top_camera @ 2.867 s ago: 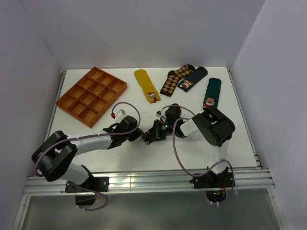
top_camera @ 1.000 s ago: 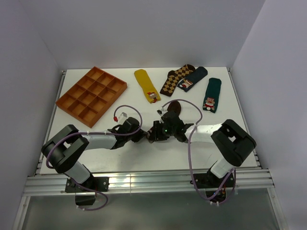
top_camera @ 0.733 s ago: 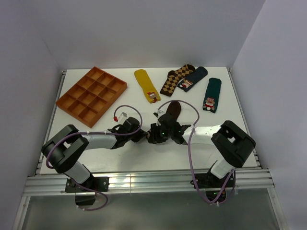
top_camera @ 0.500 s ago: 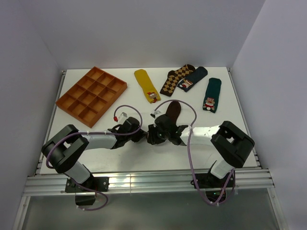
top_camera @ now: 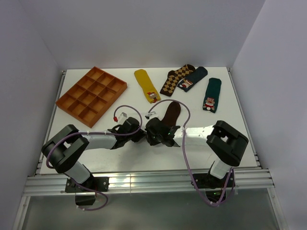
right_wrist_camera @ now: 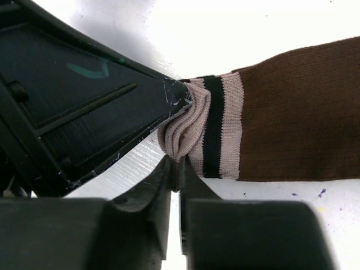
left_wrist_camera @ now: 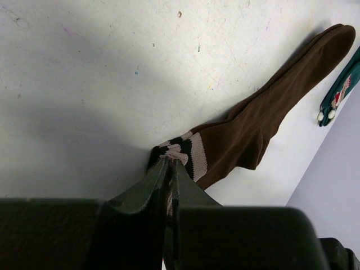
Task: Roll the socks
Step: Roll the sock at the center of the board.
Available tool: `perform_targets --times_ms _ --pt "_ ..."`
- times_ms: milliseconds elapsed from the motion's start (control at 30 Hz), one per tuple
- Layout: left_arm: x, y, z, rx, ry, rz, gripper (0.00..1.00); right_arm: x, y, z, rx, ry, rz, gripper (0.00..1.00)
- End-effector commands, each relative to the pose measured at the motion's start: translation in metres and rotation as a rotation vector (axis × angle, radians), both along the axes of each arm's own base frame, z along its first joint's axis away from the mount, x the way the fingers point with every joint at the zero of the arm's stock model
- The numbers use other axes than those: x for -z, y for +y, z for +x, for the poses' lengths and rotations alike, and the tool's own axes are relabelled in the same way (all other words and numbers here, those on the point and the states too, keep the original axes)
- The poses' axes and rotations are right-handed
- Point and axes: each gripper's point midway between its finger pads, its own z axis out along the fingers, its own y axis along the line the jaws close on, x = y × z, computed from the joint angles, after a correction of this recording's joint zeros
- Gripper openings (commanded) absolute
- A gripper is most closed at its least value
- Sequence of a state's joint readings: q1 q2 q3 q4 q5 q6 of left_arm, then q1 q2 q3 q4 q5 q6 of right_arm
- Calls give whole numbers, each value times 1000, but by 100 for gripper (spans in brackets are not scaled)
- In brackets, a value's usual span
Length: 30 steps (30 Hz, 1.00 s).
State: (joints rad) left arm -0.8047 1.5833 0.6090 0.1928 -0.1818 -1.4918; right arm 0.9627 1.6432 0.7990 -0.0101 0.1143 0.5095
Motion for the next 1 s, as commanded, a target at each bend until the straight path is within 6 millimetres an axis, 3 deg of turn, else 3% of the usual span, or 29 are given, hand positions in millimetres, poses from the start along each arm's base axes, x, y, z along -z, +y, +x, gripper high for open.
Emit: perform_targets --times_ms 0,67,167,200,267,300,333,500,600,733,767,900,967 --pt "32 21 -23 -3 92 93 12 13 -12 -5 46 31 -63 7" --pt "30 23 -23 -3 86 98 13 12 -10 -8 51 49 -38 0" --pt "20 26 -20 -13 46 97 13 10 -4 -13 48 114 55 0" --pt "10 26 -17 -19 22 85 14 16 -12 -14 66 145 57 0" --pt "2 31 -13 -36 -7 99 16 13 -3 -21 44 223 170 0" --pt "-8 31 -10 -41 -33 87 18 12 -7 -14 70 249 204 0" --pt "-14 32 -9 -48 -50 83 23 11 -5 -21 59 312 254 0" --pt "-41 43 -7 -71 -128 70 41 6 -3 -16 72 441 409 0" --pt "-46 47 -10 -67 -153 58 49 3 0 -14 73 522 477 0" --pt "-36 44 -16 -26 -150 37 52 -2 4 -14 86 640 594 0" --pt "-25 45 -21 -20 -128 46 52 0 3 -11 95 650 619 0" --pt "-10 37 -27 15 -103 6 49 -2 3 -15 129 760 725 0" --pt "-11 31 -25 34 -114 -18 49 -8 5 -15 102 776 785 0"
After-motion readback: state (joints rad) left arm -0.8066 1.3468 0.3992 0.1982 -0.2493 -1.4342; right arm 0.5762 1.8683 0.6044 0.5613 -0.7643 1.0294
